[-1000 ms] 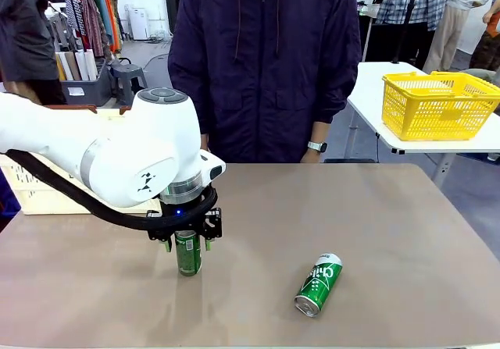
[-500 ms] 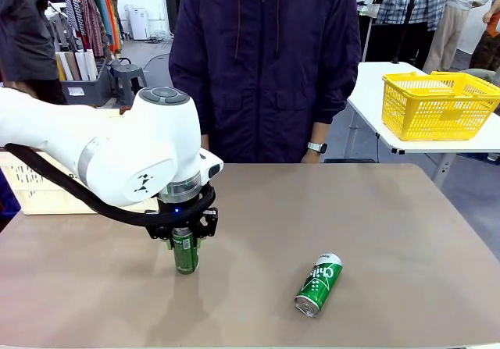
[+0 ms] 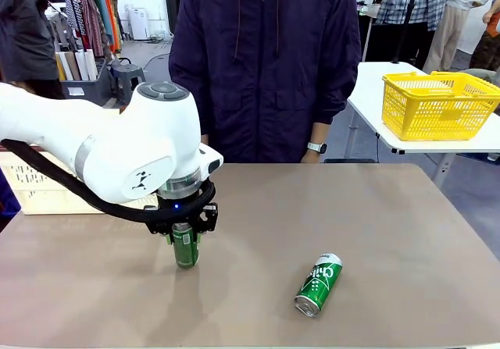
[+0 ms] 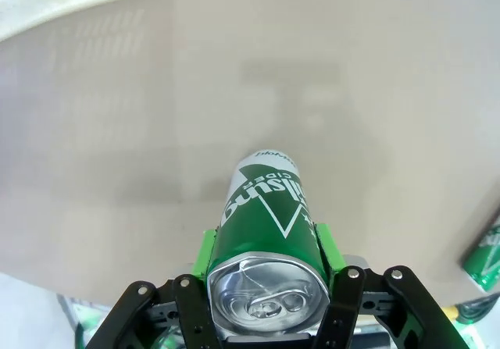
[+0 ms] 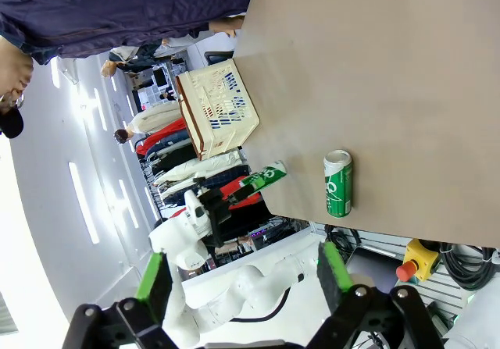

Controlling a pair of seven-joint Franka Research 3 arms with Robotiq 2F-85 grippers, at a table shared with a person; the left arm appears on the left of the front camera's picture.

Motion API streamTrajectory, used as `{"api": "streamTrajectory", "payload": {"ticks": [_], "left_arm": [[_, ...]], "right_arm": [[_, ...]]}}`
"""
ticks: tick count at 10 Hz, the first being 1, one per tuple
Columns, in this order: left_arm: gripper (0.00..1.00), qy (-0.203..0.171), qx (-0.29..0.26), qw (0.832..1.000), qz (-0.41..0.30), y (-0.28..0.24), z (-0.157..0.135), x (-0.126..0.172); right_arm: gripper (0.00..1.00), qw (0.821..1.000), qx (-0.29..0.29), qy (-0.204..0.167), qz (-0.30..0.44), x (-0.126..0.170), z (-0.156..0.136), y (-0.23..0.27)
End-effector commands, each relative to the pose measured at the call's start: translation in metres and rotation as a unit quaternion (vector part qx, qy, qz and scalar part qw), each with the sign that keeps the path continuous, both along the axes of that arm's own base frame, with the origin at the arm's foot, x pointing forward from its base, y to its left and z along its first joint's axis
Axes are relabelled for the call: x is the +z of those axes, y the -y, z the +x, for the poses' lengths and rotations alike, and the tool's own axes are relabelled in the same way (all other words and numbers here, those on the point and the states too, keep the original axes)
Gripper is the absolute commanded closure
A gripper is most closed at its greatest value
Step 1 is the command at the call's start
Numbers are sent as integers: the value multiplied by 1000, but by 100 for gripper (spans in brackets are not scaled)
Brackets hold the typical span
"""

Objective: Place the drinks into the Shopping basket.
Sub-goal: Pick up one drink and place it into the Shopping basket.

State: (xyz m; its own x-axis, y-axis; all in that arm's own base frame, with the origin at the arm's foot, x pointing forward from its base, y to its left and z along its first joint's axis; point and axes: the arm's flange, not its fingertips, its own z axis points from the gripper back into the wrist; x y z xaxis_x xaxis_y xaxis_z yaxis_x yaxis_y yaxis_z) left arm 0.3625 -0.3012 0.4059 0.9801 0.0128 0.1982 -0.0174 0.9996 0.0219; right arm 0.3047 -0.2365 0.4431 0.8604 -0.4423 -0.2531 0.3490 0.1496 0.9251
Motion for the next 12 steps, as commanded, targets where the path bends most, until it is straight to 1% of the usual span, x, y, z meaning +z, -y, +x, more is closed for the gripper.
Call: {"api": "streamTrajectory", "payload": {"ticks": [1, 2, 3, 4, 5, 6, 7, 10, 11, 12], "left_arm": [[100, -3, -37, 999, -26, -12, -7, 81], [100, -17, -55, 998, -35, -10, -14, 119], [100, -9, -60, 997, -38, -10, -20, 152], [100, -5, -47, 998, -33, -13, -24, 178], [100, -14, -53, 998, -39, -16, -27, 197], [100, -27, -44, 998, -23, -16, -32, 198], [100, -3, -51, 998, -35, -12, -37, 191], [100, -3, -51, 998, -35, -12, -37, 191], [100, -13, -50, 998, -25, -10, -37, 193], [100, 1, 10, 1000, -20, -31, -21, 210]], "right_arm": [[0, 1000, -2, -1, 9, 6, 1, 1], [0, 1000, -2, -1, 9, 6, 1, 1], [0, 1000, -2, -1, 9, 6, 1, 1], [0, 1000, -2, -1, 9, 6, 1, 1], [0, 1000, -2, -1, 9, 6, 1, 1], [0, 1000, -2, -1, 9, 6, 1, 1], [0, 1000, -2, -1, 9, 6, 1, 1], [0, 1000, -2, -1, 9, 6, 1, 1], [0, 1000, -2, -1, 9, 6, 1, 1], [0, 1000, -2, -1, 9, 6, 1, 1]]}}
